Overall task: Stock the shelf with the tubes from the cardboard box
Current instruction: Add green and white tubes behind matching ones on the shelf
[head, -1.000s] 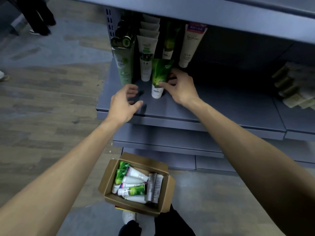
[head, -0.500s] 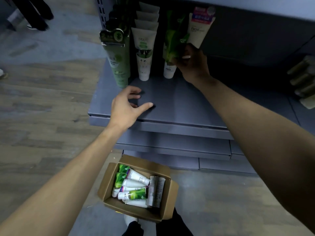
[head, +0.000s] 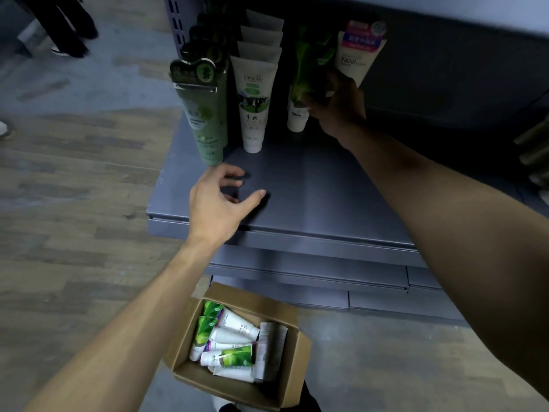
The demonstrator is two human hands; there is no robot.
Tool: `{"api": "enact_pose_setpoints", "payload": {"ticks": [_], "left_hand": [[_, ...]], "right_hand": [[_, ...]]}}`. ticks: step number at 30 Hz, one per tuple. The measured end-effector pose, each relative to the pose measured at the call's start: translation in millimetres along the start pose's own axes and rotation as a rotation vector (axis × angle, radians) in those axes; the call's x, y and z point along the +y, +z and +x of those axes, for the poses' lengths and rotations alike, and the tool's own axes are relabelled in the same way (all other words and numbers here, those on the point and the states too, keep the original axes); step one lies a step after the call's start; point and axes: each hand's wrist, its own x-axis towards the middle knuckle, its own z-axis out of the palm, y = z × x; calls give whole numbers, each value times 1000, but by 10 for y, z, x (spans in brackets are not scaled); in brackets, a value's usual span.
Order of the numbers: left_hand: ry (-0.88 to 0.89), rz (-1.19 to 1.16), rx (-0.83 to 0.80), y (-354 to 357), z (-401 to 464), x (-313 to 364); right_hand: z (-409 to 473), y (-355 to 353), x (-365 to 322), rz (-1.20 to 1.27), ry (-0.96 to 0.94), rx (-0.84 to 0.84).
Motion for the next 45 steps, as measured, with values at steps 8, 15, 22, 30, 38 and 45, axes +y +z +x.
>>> {"api": "enact_pose_setpoints", "payload": {"ticks": [8, 15, 22, 30, 38, 45], "left_hand": [[10, -19, 0, 6, 1, -13], [20, 13, 2, 18, -14, -5], [39, 39, 3, 0, -23, -14], [48, 41, -95, -84, -45, -5], [191, 200, -367, -232, -566, 47], [271, 266, -379, -435, -1044, 86]], "right_hand": [[48, 0, -27, 5, 13, 12], [90, 26, 29, 19, 10, 26], [-11, -60, -19, -59, 41, 5], [-712, -368, -104, -163, 116, -208], [-1699, -529, -243, -66, 178, -240], [-2566, -484, -155, -6, 199, -195]]}}
